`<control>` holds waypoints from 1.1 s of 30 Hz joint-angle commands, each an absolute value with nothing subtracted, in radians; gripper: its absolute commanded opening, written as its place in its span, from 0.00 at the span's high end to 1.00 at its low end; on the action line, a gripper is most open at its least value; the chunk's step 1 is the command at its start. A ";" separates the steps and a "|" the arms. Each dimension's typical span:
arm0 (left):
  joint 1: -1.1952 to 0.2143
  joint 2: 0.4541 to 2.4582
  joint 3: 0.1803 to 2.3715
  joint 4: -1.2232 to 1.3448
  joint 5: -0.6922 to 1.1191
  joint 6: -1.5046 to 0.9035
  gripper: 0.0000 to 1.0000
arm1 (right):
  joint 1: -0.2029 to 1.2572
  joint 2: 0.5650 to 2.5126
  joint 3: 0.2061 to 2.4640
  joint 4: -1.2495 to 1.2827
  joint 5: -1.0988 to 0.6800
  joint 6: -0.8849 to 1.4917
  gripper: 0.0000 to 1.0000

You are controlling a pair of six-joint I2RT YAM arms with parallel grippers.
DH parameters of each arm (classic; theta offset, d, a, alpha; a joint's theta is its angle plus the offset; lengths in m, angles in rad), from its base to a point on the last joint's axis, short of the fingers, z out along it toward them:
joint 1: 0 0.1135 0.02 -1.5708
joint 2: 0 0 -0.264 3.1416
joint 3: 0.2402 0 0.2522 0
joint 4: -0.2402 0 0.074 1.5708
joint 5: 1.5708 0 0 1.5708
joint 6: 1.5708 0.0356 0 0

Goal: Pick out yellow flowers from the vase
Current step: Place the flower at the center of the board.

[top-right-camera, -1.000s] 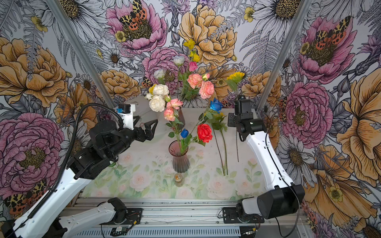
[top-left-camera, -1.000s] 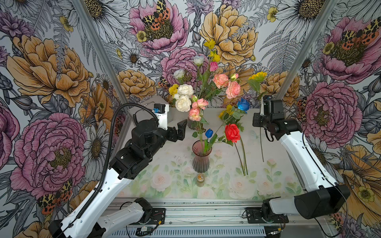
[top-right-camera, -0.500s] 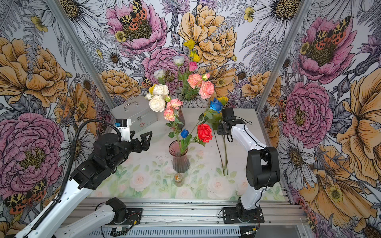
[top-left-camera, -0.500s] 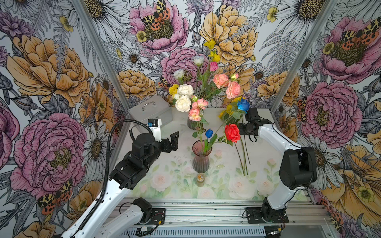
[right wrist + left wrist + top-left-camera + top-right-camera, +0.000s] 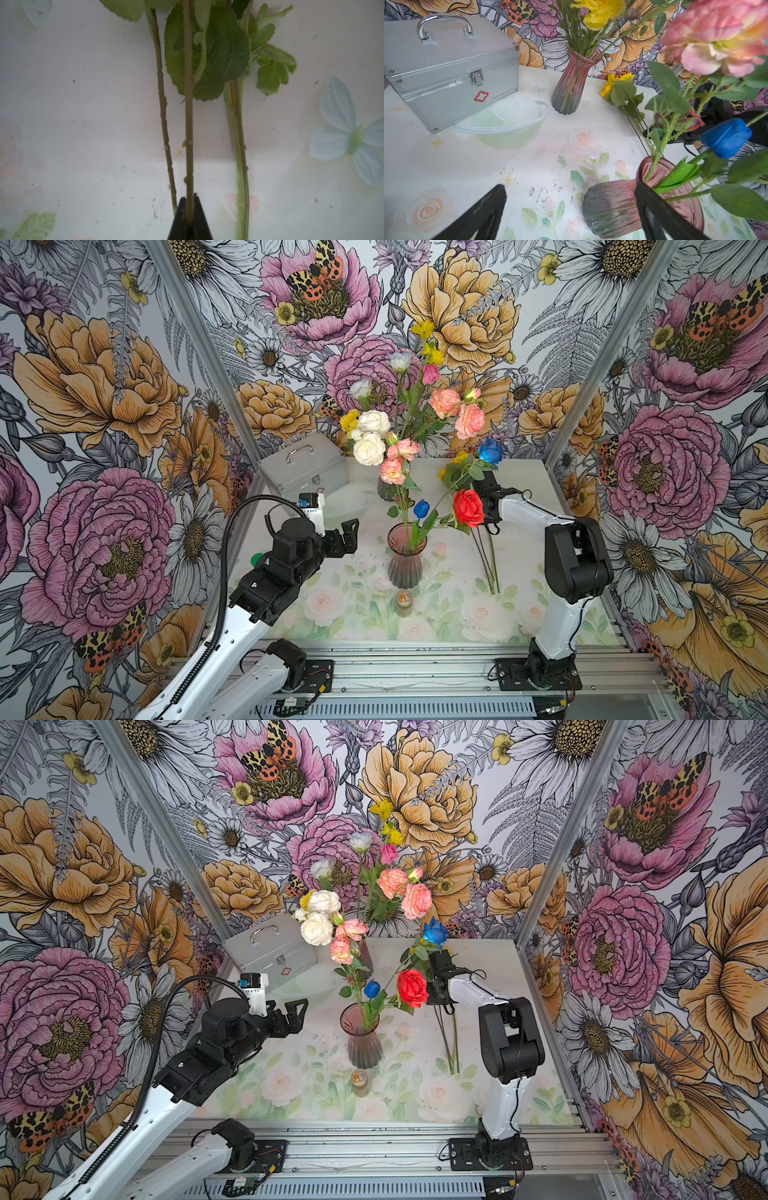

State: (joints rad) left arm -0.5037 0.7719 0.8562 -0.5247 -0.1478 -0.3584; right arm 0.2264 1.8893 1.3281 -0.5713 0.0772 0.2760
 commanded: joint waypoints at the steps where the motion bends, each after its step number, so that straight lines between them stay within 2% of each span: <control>1: -0.492 0.759 0.841 -0.487 -0.114 -0.380 0.01 | 0.224 1.907 1.325 -0.546 0.100 0.268 1.00; 21: -0.487 0.774 0.832 -0.484 -0.116 -0.387 0.01 | 0.217 1.930 1.309 -0.549 0.113 0.281 1.00; 33: -0.482 0.787 0.826 -0.477 -0.107 -0.400 0.01 | 0.222 1.870 1.283 -0.549 0.077 0.316 0.67</control>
